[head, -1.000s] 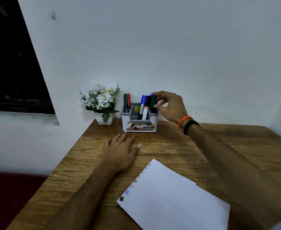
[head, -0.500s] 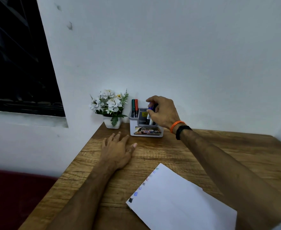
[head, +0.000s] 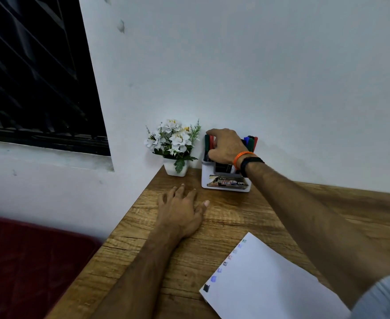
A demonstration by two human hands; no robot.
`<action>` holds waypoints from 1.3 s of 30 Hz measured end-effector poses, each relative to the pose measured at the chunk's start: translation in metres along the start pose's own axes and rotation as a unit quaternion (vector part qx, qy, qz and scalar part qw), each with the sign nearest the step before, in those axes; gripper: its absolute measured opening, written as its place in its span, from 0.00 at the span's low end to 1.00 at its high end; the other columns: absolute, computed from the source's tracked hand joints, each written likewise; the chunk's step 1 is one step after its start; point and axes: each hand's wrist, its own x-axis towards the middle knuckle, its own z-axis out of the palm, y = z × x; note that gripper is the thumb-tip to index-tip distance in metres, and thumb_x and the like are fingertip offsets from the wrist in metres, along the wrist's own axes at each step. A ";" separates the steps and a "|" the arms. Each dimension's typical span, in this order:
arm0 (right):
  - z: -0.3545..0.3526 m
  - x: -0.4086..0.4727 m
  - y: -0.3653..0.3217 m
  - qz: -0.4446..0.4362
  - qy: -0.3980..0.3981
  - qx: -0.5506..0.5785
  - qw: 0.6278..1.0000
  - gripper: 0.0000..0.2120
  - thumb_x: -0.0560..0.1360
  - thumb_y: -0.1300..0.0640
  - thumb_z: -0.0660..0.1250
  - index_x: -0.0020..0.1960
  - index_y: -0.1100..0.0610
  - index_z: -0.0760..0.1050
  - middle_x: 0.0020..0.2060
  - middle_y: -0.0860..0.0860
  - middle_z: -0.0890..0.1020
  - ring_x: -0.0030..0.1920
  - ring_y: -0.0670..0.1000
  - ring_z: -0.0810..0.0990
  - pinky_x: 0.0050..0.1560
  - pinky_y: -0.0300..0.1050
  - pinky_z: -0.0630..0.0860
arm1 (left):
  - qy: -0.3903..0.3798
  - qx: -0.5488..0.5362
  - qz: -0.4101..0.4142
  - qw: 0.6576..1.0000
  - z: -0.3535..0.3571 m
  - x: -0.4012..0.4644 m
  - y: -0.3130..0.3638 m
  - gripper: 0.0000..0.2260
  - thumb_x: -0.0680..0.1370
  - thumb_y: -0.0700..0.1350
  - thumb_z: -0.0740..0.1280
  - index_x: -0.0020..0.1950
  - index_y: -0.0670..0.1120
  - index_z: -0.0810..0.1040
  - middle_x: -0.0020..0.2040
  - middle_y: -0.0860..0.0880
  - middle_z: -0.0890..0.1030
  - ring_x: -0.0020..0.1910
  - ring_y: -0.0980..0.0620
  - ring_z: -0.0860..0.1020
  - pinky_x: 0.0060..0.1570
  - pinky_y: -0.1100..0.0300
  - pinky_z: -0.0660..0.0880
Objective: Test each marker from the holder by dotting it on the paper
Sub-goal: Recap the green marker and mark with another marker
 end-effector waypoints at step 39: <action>0.006 -0.036 -0.001 0.048 0.163 0.269 0.948 0.16 0.71 0.56 0.77 0.57 0.59 0.81 0.48 0.51 0.85 0.48 0.48 0.83 0.55 0.43 0.80 | -0.011 0.002 0.000 1.000 0.000 0.000 0.001 0.29 0.79 0.65 0.47 0.76 0.54 0.60 0.79 0.45 0.56 0.77 0.44 0.53 0.73 0.42 0.49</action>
